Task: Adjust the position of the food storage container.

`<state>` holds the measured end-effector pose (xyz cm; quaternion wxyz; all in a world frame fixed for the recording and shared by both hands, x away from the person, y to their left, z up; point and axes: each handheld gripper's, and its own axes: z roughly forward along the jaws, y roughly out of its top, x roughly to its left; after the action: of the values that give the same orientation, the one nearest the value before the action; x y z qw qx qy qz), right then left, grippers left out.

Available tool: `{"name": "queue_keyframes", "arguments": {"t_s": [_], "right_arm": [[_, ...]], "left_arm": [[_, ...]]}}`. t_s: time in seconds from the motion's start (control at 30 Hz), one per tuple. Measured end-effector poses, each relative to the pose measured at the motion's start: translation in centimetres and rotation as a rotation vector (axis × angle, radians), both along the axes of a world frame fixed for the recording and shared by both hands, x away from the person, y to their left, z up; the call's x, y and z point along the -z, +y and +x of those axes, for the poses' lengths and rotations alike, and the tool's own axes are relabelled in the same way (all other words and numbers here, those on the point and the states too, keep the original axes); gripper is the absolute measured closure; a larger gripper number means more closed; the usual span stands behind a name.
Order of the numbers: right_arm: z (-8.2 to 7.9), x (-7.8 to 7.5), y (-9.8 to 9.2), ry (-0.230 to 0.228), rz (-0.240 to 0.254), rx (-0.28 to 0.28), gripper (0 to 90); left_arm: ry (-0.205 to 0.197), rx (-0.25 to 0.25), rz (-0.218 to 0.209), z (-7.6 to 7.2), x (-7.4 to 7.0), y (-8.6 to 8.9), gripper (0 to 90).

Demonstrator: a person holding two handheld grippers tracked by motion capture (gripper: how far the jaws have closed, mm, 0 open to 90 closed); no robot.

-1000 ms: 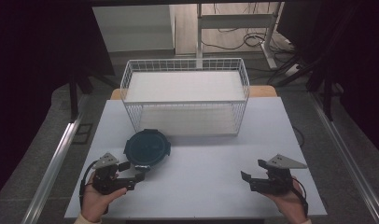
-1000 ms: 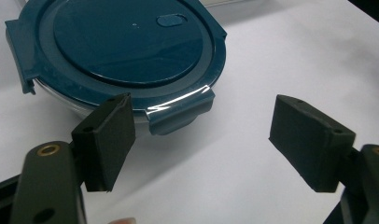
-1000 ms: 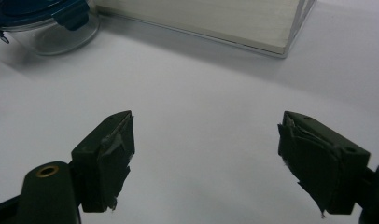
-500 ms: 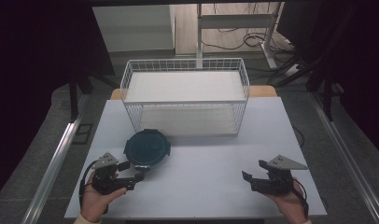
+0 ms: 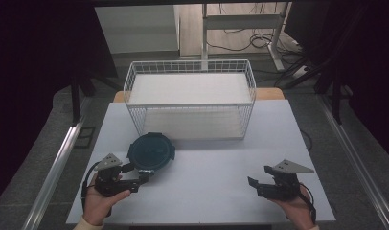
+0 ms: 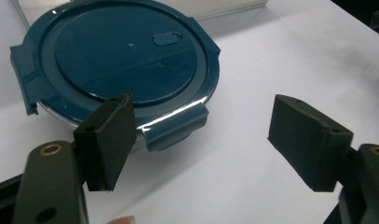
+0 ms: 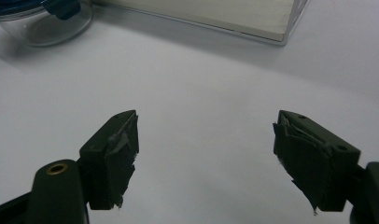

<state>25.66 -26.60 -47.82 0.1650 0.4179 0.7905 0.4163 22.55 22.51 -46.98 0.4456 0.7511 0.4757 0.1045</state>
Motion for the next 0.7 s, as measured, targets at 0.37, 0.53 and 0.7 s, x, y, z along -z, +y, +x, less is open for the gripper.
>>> {"name": "queue_keyframes", "arguments": {"t_s": [0.37, 0.53, 0.7], "right_arm": [[0.0, 0.0, -0.2, 0.002, 0.006, 0.002, 22.2], [0.0, 0.1, -0.1, 0.003, 0.000, -0.002, 22.3], [0.1, 0.2, -0.2, 0.007, -0.008, 0.002, 22.3]], "left_arm": [[0.000, -0.016, -0.007, 1.3, -1.5, 0.8, 23.1], [0.005, -0.017, -0.001, 2.0, -2.0, 1.1, 24.3], [0.006, -0.023, 0.009, 2.9, -2.5, 1.5, 26.5]]}}
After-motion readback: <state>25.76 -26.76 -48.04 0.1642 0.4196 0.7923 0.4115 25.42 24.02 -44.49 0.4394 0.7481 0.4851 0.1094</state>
